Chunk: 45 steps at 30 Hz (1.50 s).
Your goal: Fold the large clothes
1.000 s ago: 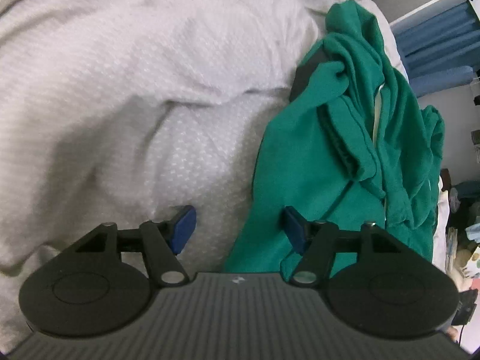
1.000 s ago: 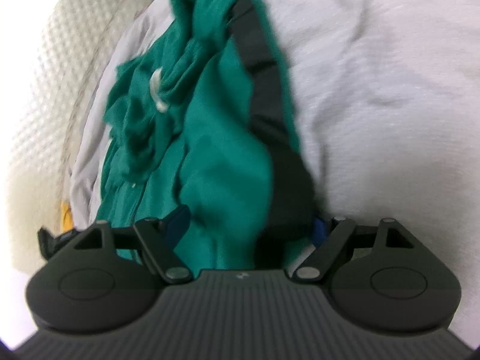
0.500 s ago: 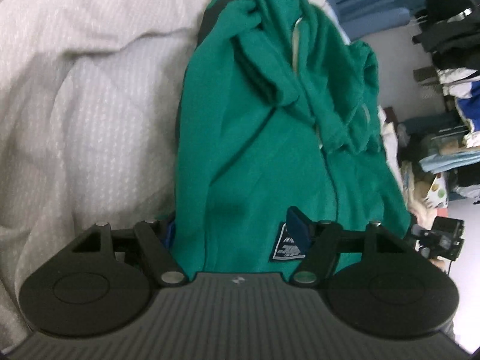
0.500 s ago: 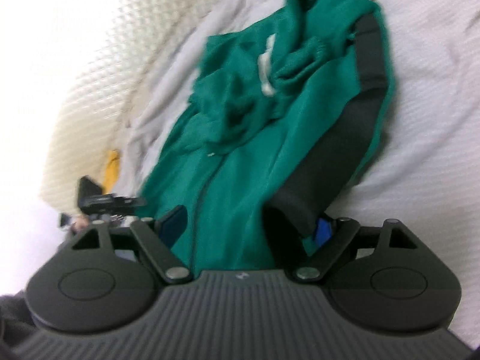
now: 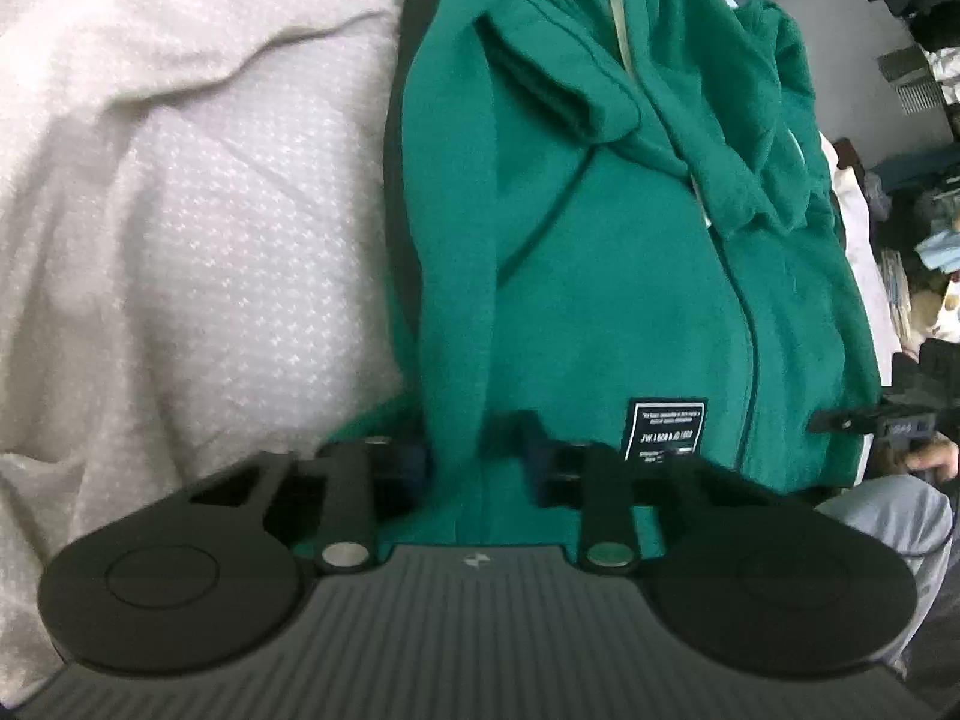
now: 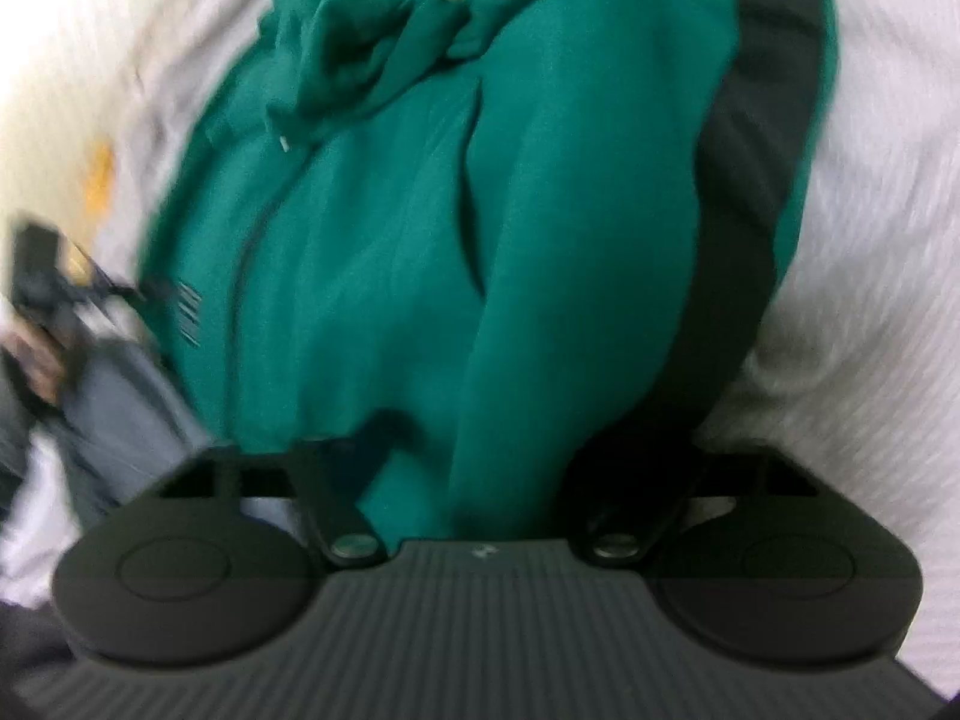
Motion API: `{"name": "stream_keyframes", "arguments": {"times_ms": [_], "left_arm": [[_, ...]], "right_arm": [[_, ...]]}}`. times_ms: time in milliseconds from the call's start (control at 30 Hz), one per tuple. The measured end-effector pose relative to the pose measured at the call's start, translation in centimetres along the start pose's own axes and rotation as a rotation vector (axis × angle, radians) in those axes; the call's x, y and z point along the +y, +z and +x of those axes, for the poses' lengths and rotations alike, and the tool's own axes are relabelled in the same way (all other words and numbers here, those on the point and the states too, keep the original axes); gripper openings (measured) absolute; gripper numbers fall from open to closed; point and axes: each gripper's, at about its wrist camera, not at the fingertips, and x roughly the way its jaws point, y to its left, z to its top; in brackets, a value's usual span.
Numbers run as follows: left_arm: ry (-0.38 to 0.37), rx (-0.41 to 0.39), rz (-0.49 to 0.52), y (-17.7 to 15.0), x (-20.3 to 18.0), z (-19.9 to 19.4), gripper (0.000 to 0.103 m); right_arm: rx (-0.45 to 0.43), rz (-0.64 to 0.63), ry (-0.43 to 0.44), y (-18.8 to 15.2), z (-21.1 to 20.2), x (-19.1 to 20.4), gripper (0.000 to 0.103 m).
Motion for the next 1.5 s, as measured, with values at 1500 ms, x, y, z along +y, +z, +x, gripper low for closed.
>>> {"name": "stream_keyframes", "arguments": {"times_ms": [1500], "left_arm": [[-0.573, -0.693, -0.411, -3.9, 1.4, -18.0, 0.006]], "right_arm": [[-0.781, 0.456, 0.164, -4.5, -19.3, 4.7, 0.013]]}}
